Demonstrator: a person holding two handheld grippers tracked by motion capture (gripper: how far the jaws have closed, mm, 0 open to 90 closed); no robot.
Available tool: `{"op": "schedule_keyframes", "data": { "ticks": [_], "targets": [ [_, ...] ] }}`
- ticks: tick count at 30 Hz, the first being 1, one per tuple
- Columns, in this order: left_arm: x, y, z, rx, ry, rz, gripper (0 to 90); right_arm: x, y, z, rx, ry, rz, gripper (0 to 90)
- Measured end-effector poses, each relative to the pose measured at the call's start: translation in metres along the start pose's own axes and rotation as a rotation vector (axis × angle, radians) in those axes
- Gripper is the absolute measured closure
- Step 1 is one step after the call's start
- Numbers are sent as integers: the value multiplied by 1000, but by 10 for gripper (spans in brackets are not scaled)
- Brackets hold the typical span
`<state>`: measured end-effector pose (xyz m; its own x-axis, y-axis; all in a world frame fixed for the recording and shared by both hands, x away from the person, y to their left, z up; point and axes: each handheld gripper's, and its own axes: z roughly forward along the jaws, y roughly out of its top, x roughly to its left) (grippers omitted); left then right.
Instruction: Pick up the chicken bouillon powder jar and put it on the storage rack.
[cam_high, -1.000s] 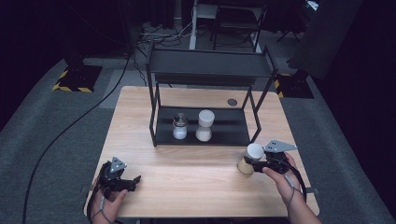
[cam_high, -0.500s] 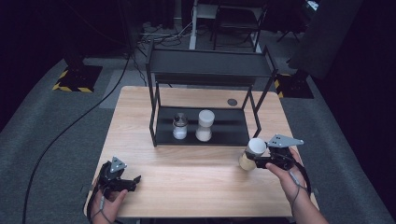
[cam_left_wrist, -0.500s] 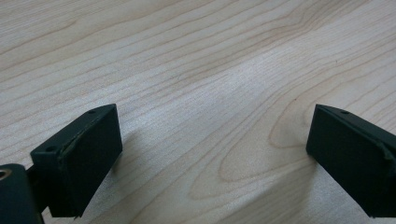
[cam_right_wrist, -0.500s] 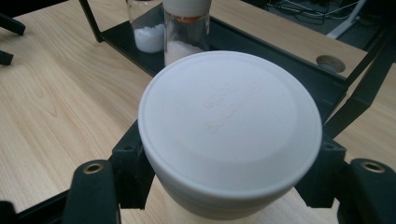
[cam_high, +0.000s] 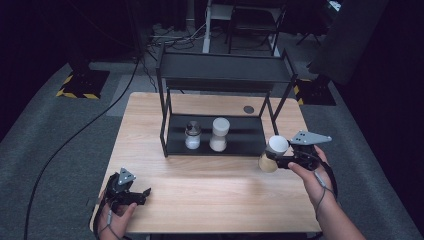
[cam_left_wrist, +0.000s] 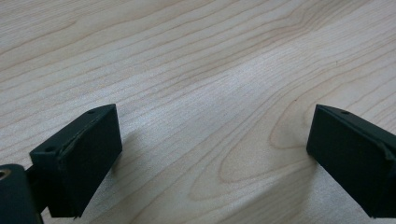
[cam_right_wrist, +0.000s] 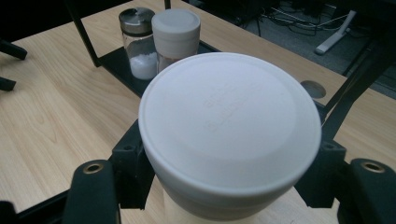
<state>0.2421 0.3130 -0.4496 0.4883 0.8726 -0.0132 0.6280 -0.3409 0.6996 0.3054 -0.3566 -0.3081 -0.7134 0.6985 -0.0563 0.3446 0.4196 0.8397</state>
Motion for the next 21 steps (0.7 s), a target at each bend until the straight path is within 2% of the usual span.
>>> {"op": "schedule_keyframes", "data": {
  "ticks": [11,21],
  "targets": [
    [-1,1,1,2,1,-4,20,-7,22,9,-15,9,-12,341],
    [-1,3,2,10,0,-4,1,-13,41,33,-6,5,-28,340]
  ]
}}
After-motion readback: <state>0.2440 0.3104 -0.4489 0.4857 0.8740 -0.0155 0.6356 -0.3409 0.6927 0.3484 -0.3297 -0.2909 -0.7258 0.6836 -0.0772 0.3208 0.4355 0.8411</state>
